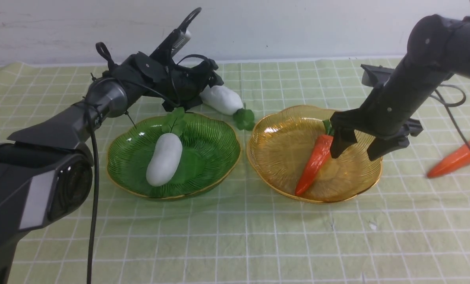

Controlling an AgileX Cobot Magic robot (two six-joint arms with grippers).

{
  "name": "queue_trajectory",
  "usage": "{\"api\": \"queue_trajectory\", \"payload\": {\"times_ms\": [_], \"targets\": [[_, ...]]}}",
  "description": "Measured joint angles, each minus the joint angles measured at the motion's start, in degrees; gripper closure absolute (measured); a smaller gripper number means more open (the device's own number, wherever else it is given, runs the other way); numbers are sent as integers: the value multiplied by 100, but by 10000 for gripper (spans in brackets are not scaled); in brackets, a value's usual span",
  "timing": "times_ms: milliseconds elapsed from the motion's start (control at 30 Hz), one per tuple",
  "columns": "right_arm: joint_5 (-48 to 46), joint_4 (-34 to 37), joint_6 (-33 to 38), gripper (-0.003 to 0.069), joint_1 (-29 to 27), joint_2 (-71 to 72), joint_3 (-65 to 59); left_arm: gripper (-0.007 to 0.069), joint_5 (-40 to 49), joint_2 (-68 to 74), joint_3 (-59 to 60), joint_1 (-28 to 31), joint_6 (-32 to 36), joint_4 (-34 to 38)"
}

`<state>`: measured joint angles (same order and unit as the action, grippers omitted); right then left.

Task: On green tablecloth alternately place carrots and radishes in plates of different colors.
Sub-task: 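Pick up the white radish and place it in the left plate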

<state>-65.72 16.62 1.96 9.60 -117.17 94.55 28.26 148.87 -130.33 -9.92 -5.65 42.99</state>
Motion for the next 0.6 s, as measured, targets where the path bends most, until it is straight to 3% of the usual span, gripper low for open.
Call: {"api": "queue_trajectory", "payload": {"times_ms": [133, 233, 300, 333, 467, 600], "targets": [[-2, 0, 4, 69, 0, 0, 0, 64, -7, 25, 0, 0, 205, 164], [-6, 0, 4, 69, 0, 0, 0, 129, 11, 32, 0, 0, 496, 185], [-14, 0, 4, 69, 0, 0, 0, 200, 54, 32, 0, 0, 635, 185], [-19, 0, 4, 69, 0, 0, 0, 295, 115, 32, 0, 0, 759, 240], [-32, 0, 47, 69, 0, 0, 0, 523, 161, 16, -19, 0, 942, 283], [-57, 0, 90, 70, 0, 0, 0, 623, 429, 16, -4, 0, 989, 177]]}}
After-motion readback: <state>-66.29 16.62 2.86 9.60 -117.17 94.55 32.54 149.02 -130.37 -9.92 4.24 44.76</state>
